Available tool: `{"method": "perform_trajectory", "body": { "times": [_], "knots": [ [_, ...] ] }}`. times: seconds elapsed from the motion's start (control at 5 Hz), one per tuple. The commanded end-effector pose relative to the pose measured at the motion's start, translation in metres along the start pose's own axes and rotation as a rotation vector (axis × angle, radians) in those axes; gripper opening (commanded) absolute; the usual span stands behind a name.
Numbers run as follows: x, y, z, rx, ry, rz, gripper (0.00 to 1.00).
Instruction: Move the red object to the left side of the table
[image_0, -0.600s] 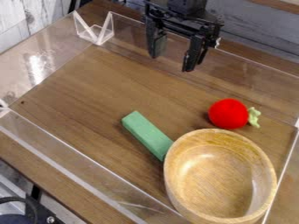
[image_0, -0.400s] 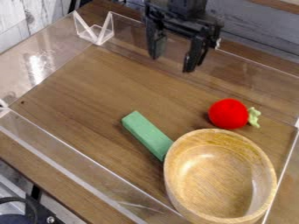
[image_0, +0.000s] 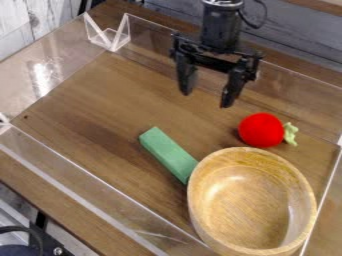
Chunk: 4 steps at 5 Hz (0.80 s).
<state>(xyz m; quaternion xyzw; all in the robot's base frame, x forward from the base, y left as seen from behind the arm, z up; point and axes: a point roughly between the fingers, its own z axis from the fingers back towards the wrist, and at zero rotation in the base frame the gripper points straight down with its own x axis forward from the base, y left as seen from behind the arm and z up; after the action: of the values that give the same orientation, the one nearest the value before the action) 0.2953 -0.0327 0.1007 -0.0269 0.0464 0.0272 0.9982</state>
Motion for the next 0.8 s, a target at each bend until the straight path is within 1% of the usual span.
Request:
{"method": "perform_trajectory", "body": {
  "times": [0.0, 0.2, 0.4, 0.6],
  "knots": [
    [0.003, -0.015, 0.013, -0.020, -0.063, -0.049, 1.00],
    [0.010, -0.040, 0.001, -0.033, -0.088, -0.102, 1.00],
    [0.019, -0.068, -0.016, -0.048, -0.106, -0.166, 1.00],
    [0.031, -0.081, -0.029, -0.042, -0.141, -0.169, 1.00]
  ]
}}
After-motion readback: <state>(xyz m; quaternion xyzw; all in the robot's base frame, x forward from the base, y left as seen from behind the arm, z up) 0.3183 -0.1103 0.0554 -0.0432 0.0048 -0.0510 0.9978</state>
